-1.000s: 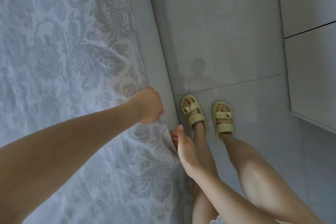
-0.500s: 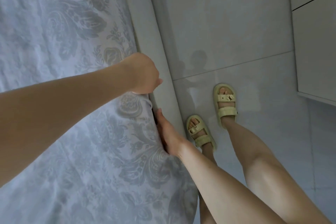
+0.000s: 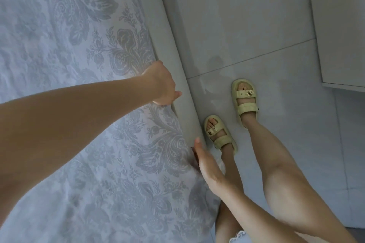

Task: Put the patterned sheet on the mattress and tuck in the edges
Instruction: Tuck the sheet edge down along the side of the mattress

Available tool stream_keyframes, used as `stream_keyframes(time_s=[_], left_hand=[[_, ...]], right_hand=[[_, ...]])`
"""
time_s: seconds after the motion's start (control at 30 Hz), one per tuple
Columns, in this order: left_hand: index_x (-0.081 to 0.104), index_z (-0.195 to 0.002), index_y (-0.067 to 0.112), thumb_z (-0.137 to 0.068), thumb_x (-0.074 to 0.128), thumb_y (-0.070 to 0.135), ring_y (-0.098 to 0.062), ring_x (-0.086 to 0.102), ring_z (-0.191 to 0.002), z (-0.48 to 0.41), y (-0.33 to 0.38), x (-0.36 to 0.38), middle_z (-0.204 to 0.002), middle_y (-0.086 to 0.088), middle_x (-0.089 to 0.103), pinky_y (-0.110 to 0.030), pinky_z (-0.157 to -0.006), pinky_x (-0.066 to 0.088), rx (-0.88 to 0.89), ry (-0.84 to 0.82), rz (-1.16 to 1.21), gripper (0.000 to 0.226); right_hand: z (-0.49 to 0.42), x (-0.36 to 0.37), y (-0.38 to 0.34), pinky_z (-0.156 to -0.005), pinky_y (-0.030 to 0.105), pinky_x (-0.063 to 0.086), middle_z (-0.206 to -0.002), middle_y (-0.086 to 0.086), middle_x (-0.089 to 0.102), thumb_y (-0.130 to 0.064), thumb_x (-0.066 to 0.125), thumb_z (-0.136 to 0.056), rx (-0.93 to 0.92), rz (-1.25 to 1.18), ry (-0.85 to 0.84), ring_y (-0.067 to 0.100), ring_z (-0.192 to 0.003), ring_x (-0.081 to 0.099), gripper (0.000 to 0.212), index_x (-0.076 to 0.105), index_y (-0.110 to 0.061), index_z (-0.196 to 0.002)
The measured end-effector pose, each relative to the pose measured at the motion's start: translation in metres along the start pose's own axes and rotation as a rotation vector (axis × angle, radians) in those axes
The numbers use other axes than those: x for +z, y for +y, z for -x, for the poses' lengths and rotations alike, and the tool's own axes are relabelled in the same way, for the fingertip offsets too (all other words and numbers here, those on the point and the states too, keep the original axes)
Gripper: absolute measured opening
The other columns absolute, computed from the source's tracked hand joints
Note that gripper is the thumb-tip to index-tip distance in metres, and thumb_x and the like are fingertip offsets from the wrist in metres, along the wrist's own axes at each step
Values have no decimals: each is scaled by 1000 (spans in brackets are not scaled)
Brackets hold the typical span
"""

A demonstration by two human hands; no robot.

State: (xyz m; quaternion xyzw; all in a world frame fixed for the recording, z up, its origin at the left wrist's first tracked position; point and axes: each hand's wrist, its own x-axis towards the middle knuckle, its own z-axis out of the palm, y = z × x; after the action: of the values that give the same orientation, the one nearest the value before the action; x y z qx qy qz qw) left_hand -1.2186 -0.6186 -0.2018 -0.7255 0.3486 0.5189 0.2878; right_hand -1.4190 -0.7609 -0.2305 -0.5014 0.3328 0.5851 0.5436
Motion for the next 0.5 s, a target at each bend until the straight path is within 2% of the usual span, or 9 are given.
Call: stream_keyframes(time_s=[0.07,0.13,0.2,0.23,0.3,0.33,0.4,0.43,0.5], left_hand=[[54,-57,18,-97,2,53,-21,49,-77,-1,2,-1,-67,-2,52,-36,-98,30,-32,-39,48,74],[58,-56,19,-95,2,56,-21,53,-77,1,1,0,-67,-2,56,-37,-99,31,-44,15,89,77],[65,-71,16,-95,3,54,-22,56,-80,3,-1,8,-71,-2,60,-36,-95,36,-42,167,138,77],[68,-80,15,-94,4,53,-23,58,-82,6,-2,15,-76,-2,63,-37,-94,39,-38,284,164,75],[70,-87,16,-92,5,51,-23,58,-83,13,5,29,-80,-1,67,-40,-89,44,-4,532,224,74],[71,-83,15,-91,5,49,-23,58,-80,19,15,35,-78,-1,67,-40,-89,44,49,621,239,74],[70,-75,12,-90,8,45,-23,58,-77,30,45,41,-74,-1,67,-39,-91,44,166,687,254,72],[70,-75,12,-92,9,43,-23,58,-78,34,61,42,-75,0,67,-38,-94,42,202,662,255,71],[70,-83,13,-98,13,39,-22,57,-85,35,89,43,-83,0,68,-37,-98,39,230,528,226,65]], right_hand=[[14,4,16,-80,20,48,-92,-5,72,-47,37,-98,-67,-42,-15,8,-90,66,43,70,-20,-91],[12,4,26,-72,20,45,-86,5,71,-40,44,-97,-144,37,35,12,-82,64,42,69,-7,-89],[8,-1,21,-67,23,43,-84,17,69,-33,46,-98,-155,101,74,14,-75,60,44,67,3,-87],[7,-5,19,-62,22,40,-76,18,65,-32,46,-99,-146,122,97,14,-69,56,44,64,3,-79],[8,-13,18,-61,23,38,-65,6,56,-34,44,-99,-125,142,120,14,-64,52,42,58,-9,-67],[9,-17,22,-66,23,43,-69,2,61,-35,42,-100,-118,116,111,14,-69,57,40,61,-15,-71],[12,-20,30,-79,23,51,-92,2,72,-33,38,-101,-88,12,91,14,-87,67,36,70,-16,-96],[16,-20,32,-82,24,52,-100,4,71,-31,37,-102,-85,-29,103,14,-94,67,37,68,-12,-106],[23,-22,33,-86,24,51,-106,7,69,-29,38,-102,-101,-64,150,15,-98,66,37,65,-7,-113]])
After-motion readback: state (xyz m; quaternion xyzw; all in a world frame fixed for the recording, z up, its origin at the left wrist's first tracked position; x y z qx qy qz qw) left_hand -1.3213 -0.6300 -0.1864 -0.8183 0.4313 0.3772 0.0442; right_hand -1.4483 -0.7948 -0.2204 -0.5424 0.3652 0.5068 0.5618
